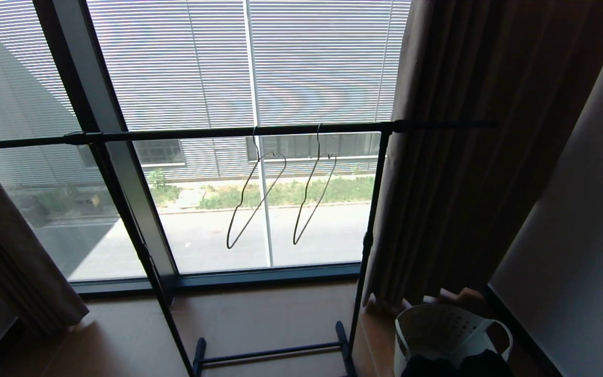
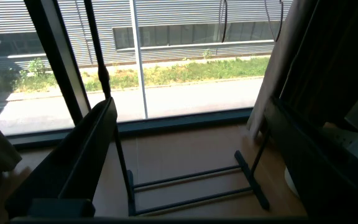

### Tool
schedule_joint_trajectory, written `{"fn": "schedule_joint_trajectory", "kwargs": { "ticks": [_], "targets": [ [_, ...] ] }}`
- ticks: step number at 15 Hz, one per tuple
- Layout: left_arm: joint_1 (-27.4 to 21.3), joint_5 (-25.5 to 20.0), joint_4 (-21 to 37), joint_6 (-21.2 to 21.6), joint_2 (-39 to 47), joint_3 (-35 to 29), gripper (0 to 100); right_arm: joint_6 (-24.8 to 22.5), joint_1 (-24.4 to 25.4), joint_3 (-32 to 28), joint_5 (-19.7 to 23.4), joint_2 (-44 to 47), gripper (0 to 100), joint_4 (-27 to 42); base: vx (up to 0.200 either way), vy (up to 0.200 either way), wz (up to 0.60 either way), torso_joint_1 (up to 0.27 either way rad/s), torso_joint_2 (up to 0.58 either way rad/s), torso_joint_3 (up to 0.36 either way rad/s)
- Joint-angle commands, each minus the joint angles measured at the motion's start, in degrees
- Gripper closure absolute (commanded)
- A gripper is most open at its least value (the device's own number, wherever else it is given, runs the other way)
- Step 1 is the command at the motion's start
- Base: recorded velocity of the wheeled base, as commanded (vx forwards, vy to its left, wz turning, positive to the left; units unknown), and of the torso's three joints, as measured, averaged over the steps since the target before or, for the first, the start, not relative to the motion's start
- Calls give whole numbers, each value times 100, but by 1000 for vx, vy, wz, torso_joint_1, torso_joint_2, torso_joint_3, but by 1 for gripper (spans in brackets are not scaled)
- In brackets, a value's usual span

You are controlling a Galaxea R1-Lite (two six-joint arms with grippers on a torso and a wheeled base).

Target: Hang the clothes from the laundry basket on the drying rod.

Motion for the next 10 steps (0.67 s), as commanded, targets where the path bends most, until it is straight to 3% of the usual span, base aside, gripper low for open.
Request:
{"fn": "schedule_joint_trajectory", "kwargs": {
  "ticks": [1, 10],
  "targets": [
    [2, 1, 0, 2, 7, 0, 0, -1, 2, 0, 2, 9, 0, -1, 0, 0, 0, 0, 0, 0],
    [2, 1, 0, 2, 7, 0, 0, 8, 2, 0, 2, 9, 0, -1, 0, 0, 0, 0, 0, 0]
  ]
}}
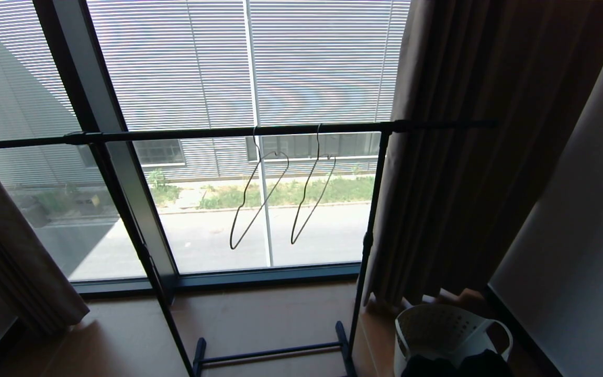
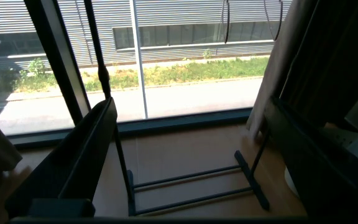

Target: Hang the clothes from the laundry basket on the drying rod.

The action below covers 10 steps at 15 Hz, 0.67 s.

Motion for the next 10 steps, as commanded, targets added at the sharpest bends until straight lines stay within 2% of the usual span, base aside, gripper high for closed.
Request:
{"fn": "schedule_joint_trajectory", "kwargs": {
  "ticks": [1, 10],
  "targets": [
    [2, 1, 1, 2, 7, 0, 0, 3, 2, 0, 2, 9, 0, -1, 0, 0, 0, 0, 0, 0],
    [2, 1, 1, 2, 7, 0, 0, 11, 2, 0, 2, 9, 0, -1, 0, 0, 0, 0, 0, 0]
  ]
}}
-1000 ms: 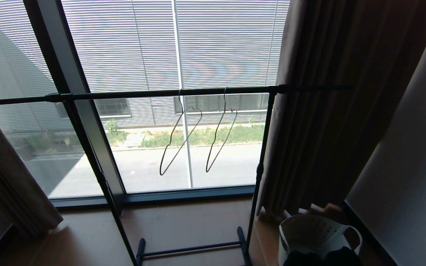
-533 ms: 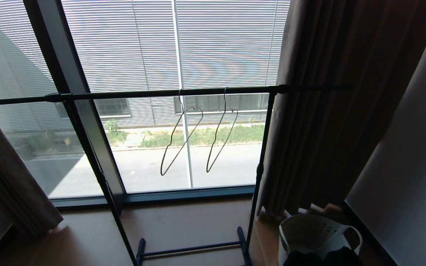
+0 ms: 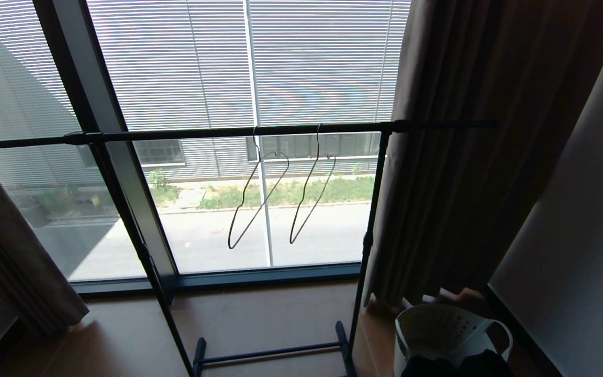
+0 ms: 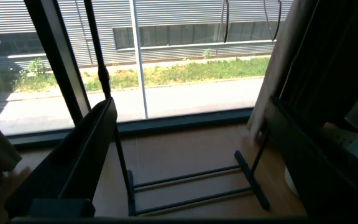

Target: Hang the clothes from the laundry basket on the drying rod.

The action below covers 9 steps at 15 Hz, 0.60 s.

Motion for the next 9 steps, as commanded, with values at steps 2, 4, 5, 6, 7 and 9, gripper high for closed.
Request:
{"fn": "schedule_joint_trajectory", "kwargs": {
  "ticks": [2, 4, 5, 6, 7, 9],
  "targets": [
    [2, 1, 0, -7, 7, 0, 0, 45, 2, 0, -18, 9, 0, -1, 0, 0, 0, 0, 0, 0],
    [2, 1, 0, 2, 7, 0, 0, 18, 2, 0, -9, 9, 0, -1, 0, 0, 0, 0, 0, 0],
    [2, 1, 0, -7, 7, 0, 0, 18, 2, 0, -9, 9, 0, -1, 0, 0, 0, 0, 0, 0],
    [2, 1, 0, 2, 7, 0, 0, 9, 2, 0, -9, 9, 0, -1, 0, 0, 0, 0, 0, 0],
    [2, 1, 0, 2, 7, 0, 0, -17, 2, 0, -1, 9, 0, -1, 0, 0, 0, 0, 0, 0],
    [2, 1, 0, 2, 7, 0, 0, -26, 2, 0, 8, 9, 0, -1, 0, 0, 0, 0, 0, 0]
  ]
}}
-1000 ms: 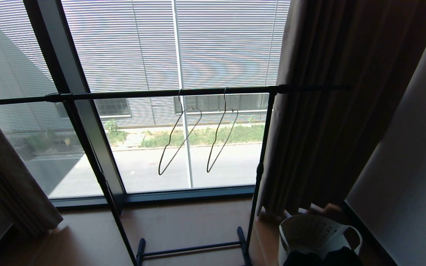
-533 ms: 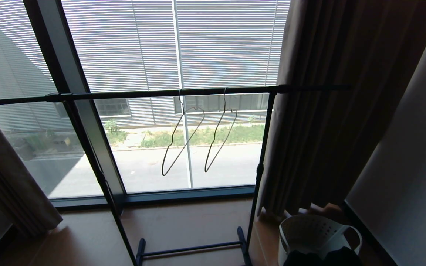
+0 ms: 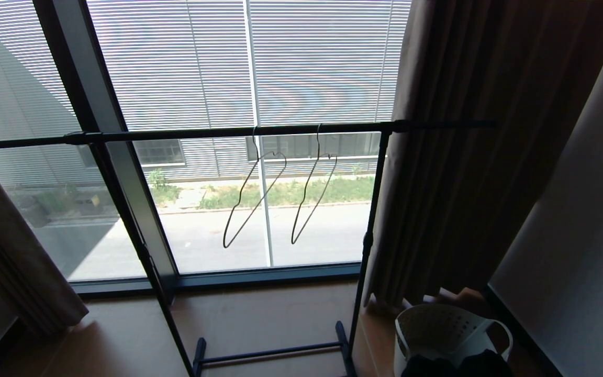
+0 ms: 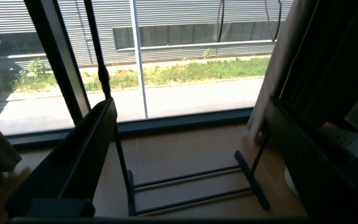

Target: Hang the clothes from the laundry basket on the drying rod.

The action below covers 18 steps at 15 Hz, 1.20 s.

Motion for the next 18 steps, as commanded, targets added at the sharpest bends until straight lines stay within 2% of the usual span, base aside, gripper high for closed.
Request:
{"fn": "schedule_joint_trajectory", "kwargs": {
  "ticks": [1, 10, 13, 18],
  "targets": [
    [2, 1, 1, 2, 7, 0, 0, -6, 2, 0, 6, 9, 0, -1, 0, 0, 0, 0, 0, 0],
    [2, 1, 1, -7, 7, 0, 0, -85, 2, 0, 14, 9, 0, 7, 0, 0, 0, 0, 0, 0],
    [2, 1, 1, -7, 7, 0, 0, -393, 2, 0, 375, 9, 0, -1, 0, 0, 0, 0, 0, 0],
    [2, 1, 1, -7, 7, 0, 0, -402, 2, 0, 375, 9, 0, -1, 0, 0, 0, 0, 0, 0]
  ]
}}
